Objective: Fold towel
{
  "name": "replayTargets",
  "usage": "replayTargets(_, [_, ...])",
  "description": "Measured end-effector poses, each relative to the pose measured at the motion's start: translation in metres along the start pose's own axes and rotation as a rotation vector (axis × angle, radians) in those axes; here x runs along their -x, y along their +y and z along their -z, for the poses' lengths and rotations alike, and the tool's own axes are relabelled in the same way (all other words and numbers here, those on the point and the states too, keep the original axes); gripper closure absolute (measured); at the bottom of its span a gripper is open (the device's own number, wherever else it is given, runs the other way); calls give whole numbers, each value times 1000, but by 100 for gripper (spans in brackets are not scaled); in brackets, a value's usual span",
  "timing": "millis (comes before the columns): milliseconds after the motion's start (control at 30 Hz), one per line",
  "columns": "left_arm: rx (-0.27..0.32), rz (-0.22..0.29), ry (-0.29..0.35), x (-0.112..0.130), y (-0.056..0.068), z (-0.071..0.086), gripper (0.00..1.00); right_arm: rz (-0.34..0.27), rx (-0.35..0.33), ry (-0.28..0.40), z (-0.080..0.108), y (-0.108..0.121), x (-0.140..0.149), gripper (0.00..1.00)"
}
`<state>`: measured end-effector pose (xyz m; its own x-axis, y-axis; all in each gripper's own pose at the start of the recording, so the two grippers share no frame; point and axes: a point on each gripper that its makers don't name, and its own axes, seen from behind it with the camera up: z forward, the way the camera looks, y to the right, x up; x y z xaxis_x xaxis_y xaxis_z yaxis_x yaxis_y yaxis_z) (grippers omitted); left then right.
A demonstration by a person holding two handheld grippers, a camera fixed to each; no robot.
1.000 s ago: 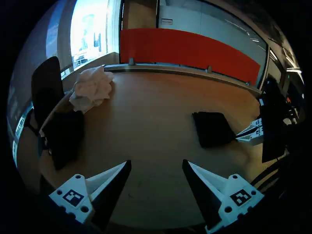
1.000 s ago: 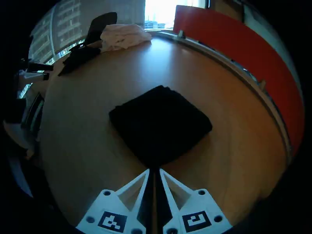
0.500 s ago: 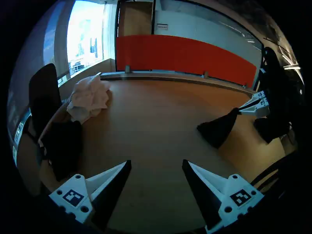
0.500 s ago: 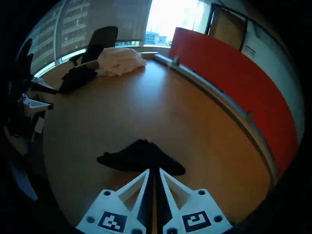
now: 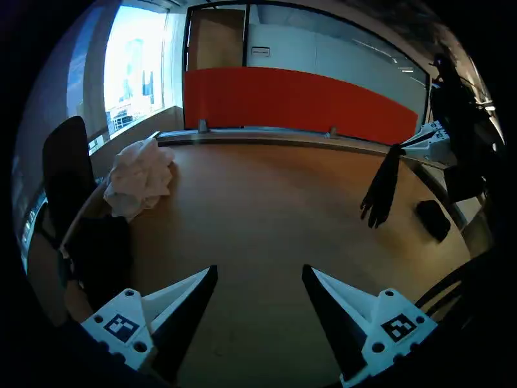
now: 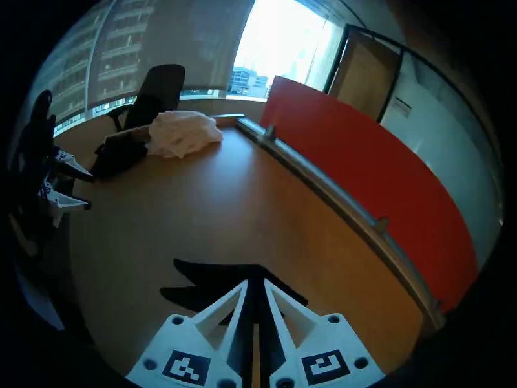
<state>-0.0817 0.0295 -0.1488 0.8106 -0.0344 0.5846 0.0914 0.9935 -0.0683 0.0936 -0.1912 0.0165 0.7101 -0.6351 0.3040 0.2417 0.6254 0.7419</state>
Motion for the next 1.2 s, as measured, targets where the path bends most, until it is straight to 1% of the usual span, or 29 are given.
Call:
replayTargets(167, [14,-5,2,-4,5,-3,3,-21,19,-14,15,23,11,98])
replayTargets(433, [25,-12,-3,-5,10,-6,3,-89,38,-35,34,60,35,98])
replayTargets(933, [27,-21,-16,-7,19,-8,3,-134,118,-135,77,138,106,98])
replayTargets(1200, [28,-32,-25,-8,26,-8,3,-177,163,-180,98,180,142,98])
